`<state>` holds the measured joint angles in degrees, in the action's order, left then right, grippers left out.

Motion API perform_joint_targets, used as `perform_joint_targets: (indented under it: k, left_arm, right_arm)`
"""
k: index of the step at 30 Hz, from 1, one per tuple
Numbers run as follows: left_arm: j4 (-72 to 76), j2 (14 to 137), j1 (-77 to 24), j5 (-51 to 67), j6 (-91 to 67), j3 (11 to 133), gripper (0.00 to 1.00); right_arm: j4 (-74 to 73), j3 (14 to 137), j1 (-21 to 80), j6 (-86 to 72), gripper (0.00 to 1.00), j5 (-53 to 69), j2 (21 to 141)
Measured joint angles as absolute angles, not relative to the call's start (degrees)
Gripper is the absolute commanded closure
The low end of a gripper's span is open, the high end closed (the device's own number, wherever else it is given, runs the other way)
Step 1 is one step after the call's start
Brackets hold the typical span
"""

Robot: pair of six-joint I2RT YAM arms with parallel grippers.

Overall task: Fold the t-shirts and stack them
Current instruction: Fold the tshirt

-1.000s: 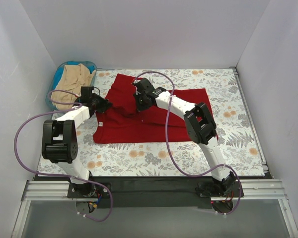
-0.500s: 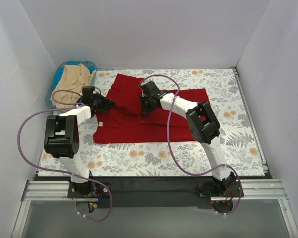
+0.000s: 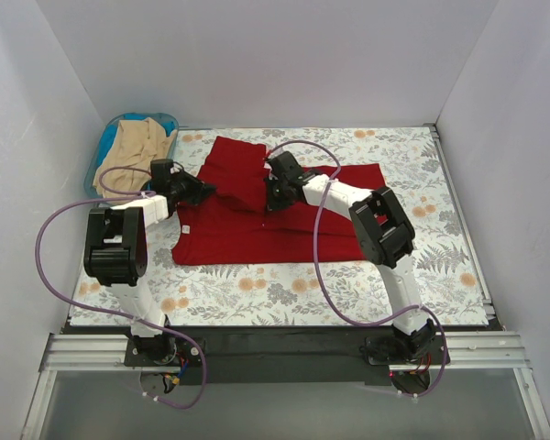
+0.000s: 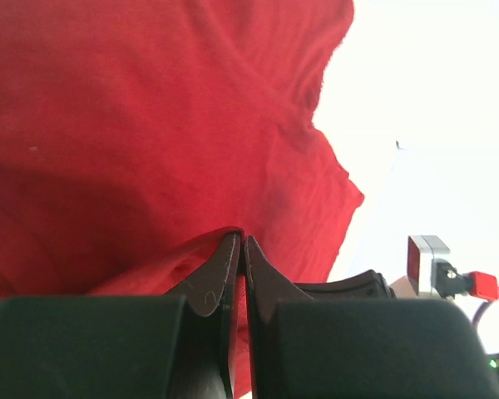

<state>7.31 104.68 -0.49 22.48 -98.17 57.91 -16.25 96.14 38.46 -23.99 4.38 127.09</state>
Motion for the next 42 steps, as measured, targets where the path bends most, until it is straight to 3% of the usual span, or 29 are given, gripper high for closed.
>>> perform_joint_targets:
  k: [14, 18, 21, 24, 28, 29, 34, 42]
  left_arm:
    - [11.0, 100.49, 2.33, 25.58, -97.93, 49.41, 1.0]
    - [10.48, 97.08, 2.37, 25.63, -97.73, 46.33, 1.0]
    - [9.89, 95.07, 2.37, 25.74, -97.51, 45.3, 0.99]
    - [8.6, 93.21, 2.37, 25.28, -97.3, 43.53, 0.92]
    - [5.3, 90.26, 2.37, 23.79, -96.73, 40.91, 0.63]
    - [4.38, 89.56, 2.37, 23.31, -96.73, 40.42, 0.62]
    - [0.19, 84.36, 2.42, 20.71, -96.25, 38.59, 0.62]
    - [-2.79, 78.41, 2.42, 20.27, -95.18, 38.17, 0.79]
  right_arm:
    - [-11.57, 88.18, 37.19, -27.55, 0.99, 8.4, 120.66]
    - [-9.76, 84.44, 37.19, -28.53, 0.9, 9.39, 118.76]
    - [-8.69, 81.95, 37.19, -29.04, 0.78, 10.07, 117.71]
    - [-8.01, 79.33, 37.19, -29.5, 0.64, 10.57, 116.31]
    - [-7.92, 76.31, 37.19, -29.58, 0.53, 10.2, 113.16]
    - [-7.99, 75.88, 37.17, -29.45, 0.53, 9.96, 112.16]
    - [-8.84, 73.41, 37.12, -28.23, 0.56, 7.6, 105.25]
    - [-11.38, 64.1, 37.93, -26.87, 0.62, 3.07, 97.51]
